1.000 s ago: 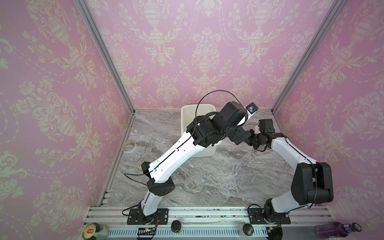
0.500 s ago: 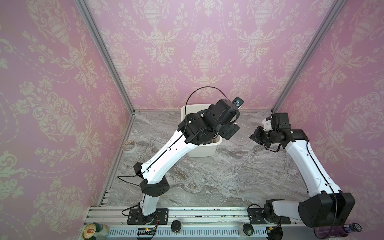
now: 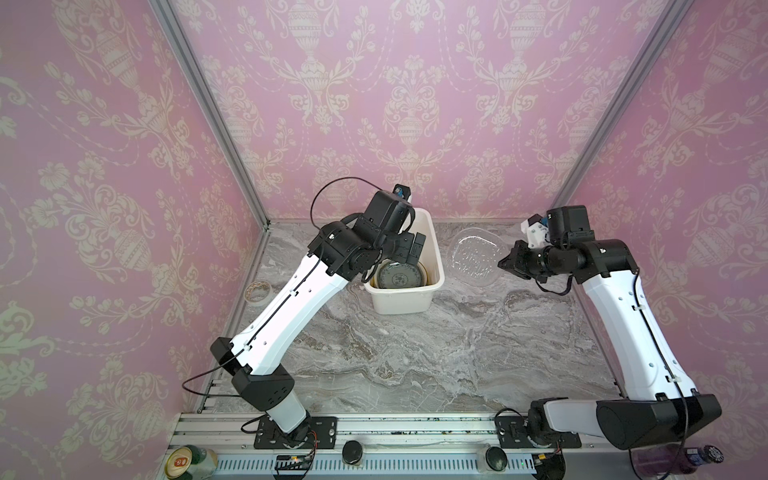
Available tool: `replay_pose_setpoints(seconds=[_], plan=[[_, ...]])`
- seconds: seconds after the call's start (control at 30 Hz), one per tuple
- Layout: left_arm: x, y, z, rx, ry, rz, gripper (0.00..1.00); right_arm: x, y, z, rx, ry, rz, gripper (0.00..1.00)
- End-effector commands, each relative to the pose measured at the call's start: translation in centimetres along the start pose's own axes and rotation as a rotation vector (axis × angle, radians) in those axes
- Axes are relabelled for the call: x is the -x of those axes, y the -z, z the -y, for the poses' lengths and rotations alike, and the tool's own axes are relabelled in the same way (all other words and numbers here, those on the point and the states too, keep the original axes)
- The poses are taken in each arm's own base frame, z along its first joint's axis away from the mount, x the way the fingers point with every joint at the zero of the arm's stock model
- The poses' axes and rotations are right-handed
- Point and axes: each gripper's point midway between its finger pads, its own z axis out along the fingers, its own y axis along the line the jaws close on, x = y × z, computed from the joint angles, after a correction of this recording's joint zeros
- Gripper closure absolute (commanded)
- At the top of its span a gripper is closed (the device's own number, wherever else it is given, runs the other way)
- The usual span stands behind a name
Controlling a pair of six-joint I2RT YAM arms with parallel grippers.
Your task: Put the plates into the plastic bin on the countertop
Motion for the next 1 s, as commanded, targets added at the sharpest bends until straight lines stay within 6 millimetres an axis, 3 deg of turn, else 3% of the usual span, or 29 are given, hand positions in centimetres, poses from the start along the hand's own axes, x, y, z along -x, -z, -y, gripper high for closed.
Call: replay_pose_setpoints(seconds=[0.0,0.23,0.5,0.7,0.97], plan=[[1.0,1.6,-1.6,-0.079,0.173,0.082,0.01,-0.5,-0.4,-2.2,0.026,0.089,-0.075,1.0],[-1.6,2.2,-5.6,-0.231,0.417,0.084,0.01,0.7,-2.5,-6.9,0.094,0.186,-0.136,1.0],[-5.1,1.9,-8.6,-0.174,0.408,-0.035,0.01,0.8,-7.5,-10.5,0.073,0.308,-0.257,1.0],[-6.9,1.2,-9.8,-0.094,0.356,-0.091,0.01,0.1,-11.9,-10.6,0.0,0.38,-0.331,1.0],[-8.1,0.3,-10.6,-0.047,0.291,-0.115,0.01,-0.7,-16.0,-9.6,-0.093,0.415,-0.355,1.0]])
